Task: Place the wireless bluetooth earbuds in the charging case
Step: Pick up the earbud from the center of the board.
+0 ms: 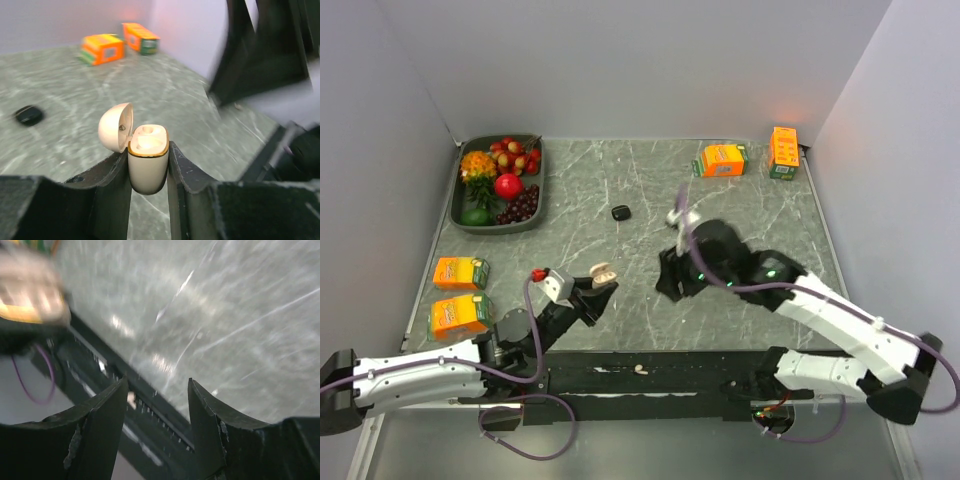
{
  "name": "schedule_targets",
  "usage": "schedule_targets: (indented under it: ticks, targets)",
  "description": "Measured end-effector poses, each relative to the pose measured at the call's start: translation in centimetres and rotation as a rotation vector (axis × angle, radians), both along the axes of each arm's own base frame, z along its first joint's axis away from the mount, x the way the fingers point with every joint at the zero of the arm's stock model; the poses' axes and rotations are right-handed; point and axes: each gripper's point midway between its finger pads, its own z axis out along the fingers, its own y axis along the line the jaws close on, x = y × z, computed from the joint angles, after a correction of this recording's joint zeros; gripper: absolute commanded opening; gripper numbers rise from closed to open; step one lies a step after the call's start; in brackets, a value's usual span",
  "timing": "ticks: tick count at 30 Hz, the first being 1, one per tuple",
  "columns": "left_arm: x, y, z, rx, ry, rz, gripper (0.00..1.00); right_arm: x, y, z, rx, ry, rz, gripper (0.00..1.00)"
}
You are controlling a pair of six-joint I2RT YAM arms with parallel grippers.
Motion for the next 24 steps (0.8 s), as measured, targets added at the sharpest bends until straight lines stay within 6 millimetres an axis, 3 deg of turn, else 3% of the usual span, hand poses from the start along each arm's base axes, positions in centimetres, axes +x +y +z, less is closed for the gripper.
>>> schedule_targets:
  ticks: [5,8,15,24]
  targets:
    - [1.9,2.8,0.1,-0.059,0.058,0.169,0.01,-5.4,1.4,-8.4,-0.15,0.191,0.141,0.64]
    - [2.3,3.9,0.1,-0.085,0.085,0.221,0.01,-7.4,1.6,-11.5,-0.198,0.291,0.175,0.65]
    - [2.1,5.7,0.6,-0.121,0.1,0.254,0.01,-9.0,4.1,-14.4,-0.222,0.393,0.237,0.66]
    - [1.5,7.7,1.2,-0.188,0.087,0.254,0.01,-11.1,6.5,-17.4,-0.257,0.495,0.304,0.58]
